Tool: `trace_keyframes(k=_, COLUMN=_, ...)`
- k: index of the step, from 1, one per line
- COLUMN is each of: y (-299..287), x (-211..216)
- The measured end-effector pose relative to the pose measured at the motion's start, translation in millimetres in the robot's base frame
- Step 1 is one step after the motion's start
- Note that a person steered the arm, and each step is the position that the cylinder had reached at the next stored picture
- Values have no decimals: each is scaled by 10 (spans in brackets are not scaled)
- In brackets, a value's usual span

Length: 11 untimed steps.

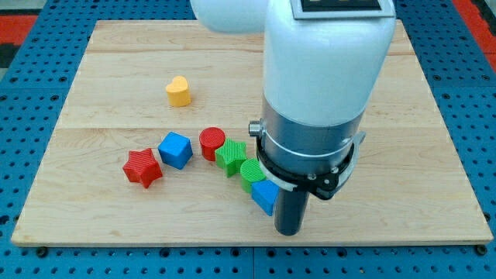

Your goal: Place the blue triangle below the green circle

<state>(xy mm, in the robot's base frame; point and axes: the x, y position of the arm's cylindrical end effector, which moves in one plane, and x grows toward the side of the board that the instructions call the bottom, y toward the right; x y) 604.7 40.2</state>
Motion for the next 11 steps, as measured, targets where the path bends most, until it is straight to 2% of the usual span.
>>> trace_keyframes(k=6, y=-57, x=-148)
trace_keyframes(k=8, y=-93, x=-350)
trace_keyframes(k=9, y=139, x=-18)
trace_keyframes(k=10, y=85, x=123)
trace_keyframes(k=11, y=-251, x=15)
